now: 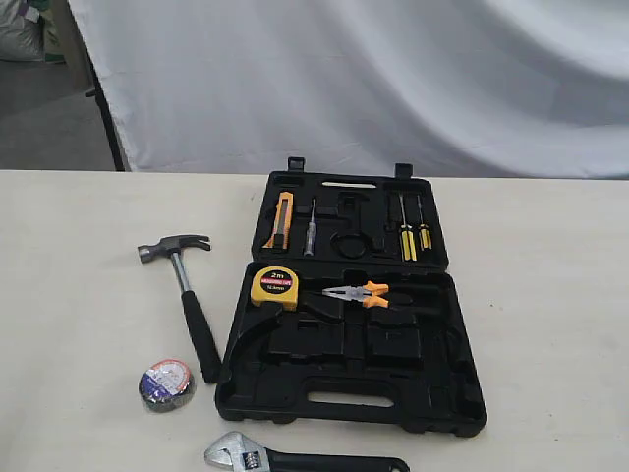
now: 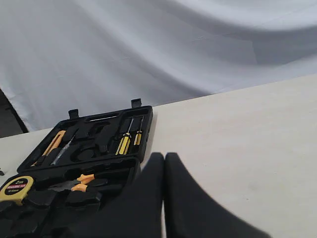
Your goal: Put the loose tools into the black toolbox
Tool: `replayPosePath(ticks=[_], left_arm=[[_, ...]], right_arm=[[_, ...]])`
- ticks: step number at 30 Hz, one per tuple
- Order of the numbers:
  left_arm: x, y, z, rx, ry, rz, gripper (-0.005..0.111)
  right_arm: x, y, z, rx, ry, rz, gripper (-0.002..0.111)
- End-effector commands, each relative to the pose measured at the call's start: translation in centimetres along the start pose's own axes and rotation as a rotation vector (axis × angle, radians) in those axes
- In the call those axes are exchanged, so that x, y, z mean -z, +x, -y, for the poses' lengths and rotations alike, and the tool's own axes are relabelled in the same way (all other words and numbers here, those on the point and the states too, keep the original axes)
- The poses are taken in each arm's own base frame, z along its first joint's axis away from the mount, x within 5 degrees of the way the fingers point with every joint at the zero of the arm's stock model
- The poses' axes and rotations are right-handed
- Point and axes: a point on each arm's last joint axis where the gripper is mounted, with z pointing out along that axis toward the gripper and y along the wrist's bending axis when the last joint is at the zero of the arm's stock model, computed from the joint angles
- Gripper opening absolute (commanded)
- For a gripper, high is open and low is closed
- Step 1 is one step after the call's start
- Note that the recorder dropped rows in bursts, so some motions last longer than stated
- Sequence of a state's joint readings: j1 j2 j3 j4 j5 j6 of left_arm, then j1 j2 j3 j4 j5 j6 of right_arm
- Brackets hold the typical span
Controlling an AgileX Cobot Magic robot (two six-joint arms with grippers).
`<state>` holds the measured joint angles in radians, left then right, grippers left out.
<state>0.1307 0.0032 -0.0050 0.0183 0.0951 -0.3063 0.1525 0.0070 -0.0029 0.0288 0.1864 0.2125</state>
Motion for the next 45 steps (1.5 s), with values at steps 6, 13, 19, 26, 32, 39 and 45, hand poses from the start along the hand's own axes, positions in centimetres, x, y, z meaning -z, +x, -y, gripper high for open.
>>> replayPosePath(ticks=[6,13,19,26,32,39,45], left_arm=[[0.0,-0.2,-0.1,0.000,-0.021,0.020,0.001],[0.0,-0.2,-0.1,0.000,-0.021,0.020,0.001],[0.0,-0.2,-0.1,0.000,-0.021,0.020,0.001],[0.0,-0.2,-0.1,0.000,-0.021,0.020,0.001],[0.0,-0.2,-0.1,0.000,-0.021,0.020,0.001],[0.0,-0.2,-0.1,0.000,-0.021,0.020,0.001],[0.0,-0.2,-0.1,0.000,-0.021,0.020,0.001]], right_arm=[[0.0,0.0,0.1,0.010,0.005,0.008,-0.001],[0.0,0.0,0.1,0.017,0.005,0.008,-0.001],[0.0,0.0,0.1,0.017,0.005,0.008,-0.001],[0.0,0.0,0.1,0.017,0.005,0.008,-0.001],[0.0,0.0,0.1,0.017,0.005,0.008,-0.001],[0.1,-0.7,-0.1,0.017,-0.013,0.091,-0.001],[1.0,-4.0,-0.6,-0.187,-0.110,0.456,-0.001]])
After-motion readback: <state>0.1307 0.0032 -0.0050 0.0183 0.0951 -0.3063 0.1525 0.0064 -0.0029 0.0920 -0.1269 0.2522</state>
